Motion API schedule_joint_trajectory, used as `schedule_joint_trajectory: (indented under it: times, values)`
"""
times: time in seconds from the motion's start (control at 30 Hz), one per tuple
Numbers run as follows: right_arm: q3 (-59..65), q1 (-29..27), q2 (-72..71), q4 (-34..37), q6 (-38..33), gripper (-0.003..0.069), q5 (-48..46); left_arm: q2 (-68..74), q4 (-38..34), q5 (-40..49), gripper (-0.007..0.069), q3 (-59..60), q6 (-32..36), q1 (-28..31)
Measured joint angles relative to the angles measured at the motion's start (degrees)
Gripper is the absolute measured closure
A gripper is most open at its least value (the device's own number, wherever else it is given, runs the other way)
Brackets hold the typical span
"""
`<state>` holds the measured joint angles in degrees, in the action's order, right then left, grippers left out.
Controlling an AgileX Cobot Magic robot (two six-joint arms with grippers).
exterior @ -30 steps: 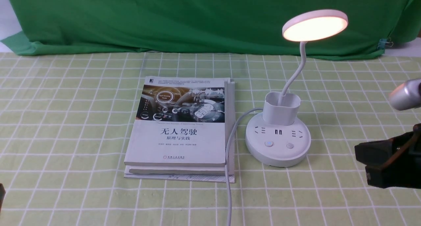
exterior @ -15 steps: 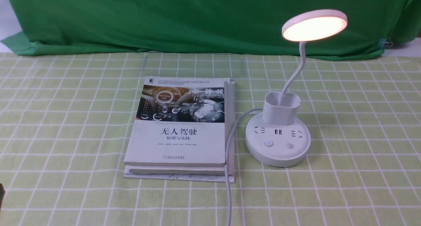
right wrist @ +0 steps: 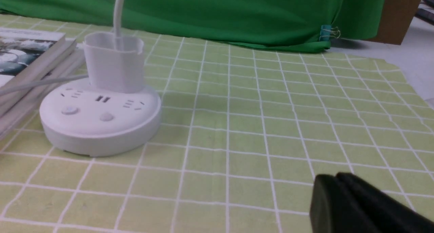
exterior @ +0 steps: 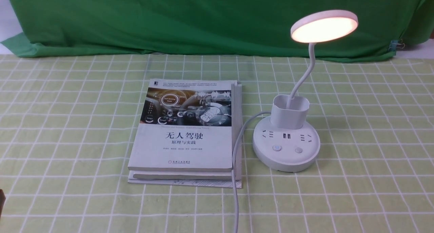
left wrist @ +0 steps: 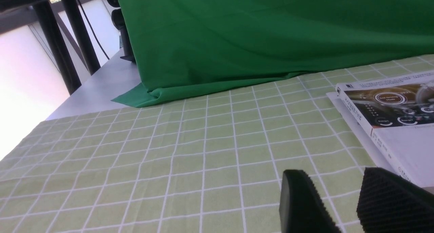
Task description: Turn on the table lamp on the green coffee tablecloth with your hand.
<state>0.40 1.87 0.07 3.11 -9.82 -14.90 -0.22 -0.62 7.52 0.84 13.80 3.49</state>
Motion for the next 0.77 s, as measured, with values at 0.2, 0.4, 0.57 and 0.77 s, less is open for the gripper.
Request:
schedule_joint_trajectory:
  times: [0.2, 0.4, 0.57, 0.77]
  values:
    - [0.00, 0.00, 0.00, 0.00, 0.00, 0.0589, -0.06, 0.00, 0.00, 0.00, 0.0388, 0.00, 0.00, 0.00]
    - [0.00, 0.00, 0.00, 0.00, 0.00, 0.0569, -0.06, 0.00, 0.00, 0.00, 0.0388, 0.00, 0.00, 0.00]
    - [0.00, 0.00, 0.00, 0.00, 0.00, 0.0560, -0.06, 0.00, 0.00, 0.00, 0.0388, 0.00, 0.00, 0.00]
    - [0.00, 0.00, 0.00, 0.00, 0.00, 0.0546, -0.06, 0.00, 0.00, 0.00, 0.0388, 0.00, 0.00, 0.00]
